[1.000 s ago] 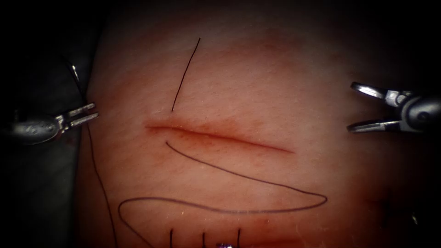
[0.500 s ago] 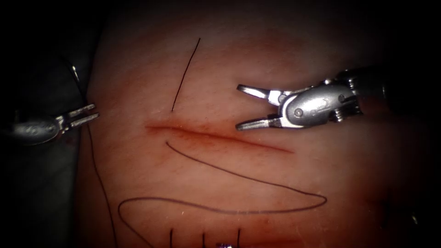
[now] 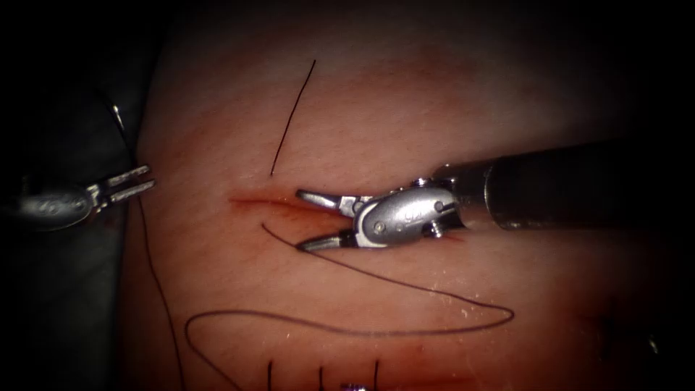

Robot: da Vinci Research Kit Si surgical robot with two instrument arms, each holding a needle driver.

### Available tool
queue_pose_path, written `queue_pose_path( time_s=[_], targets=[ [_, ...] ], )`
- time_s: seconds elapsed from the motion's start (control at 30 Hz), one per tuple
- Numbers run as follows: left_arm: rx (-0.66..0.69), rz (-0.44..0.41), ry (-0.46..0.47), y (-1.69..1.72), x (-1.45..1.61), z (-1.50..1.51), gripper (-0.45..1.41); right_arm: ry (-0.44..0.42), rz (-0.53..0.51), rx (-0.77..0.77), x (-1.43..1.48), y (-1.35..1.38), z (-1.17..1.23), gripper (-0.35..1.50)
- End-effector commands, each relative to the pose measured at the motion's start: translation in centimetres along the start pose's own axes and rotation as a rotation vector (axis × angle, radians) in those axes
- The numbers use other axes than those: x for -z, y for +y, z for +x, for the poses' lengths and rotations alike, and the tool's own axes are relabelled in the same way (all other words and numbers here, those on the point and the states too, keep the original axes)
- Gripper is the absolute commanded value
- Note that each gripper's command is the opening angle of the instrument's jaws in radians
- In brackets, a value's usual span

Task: Wound Closure
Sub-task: With the right gripper, pull the suture through the wound until only a short tail remains.

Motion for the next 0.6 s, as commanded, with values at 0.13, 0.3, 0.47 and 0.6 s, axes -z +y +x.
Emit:
queue_pose_path(
  time_s=[0.13,0.3,0.47,0.6],
  targets=[
    [0.000,0.000,0.001,0.03,-0.07,-0.02,-0.45,0.003,0.006,-0.009,-0.14,-0.12,0.02,1.38],
    [0.000,0.000,0.001,0.04,-0.07,-0.02,-0.45,-0.004,0.005,-0.008,-0.23,-0.12,0.02,1.31],
    [0.000,0.000,0.000,0.04,-0.06,-0.01,-0.45,0.007,0.008,-0.004,-0.36,-0.13,0.03,1.29],
    [0.000,0.000,0.000,0.04,-0.06,-0.01,-0.45,0.004,0.004,0.000,-0.43,-0.15,0.01,1.21]
  ],
)
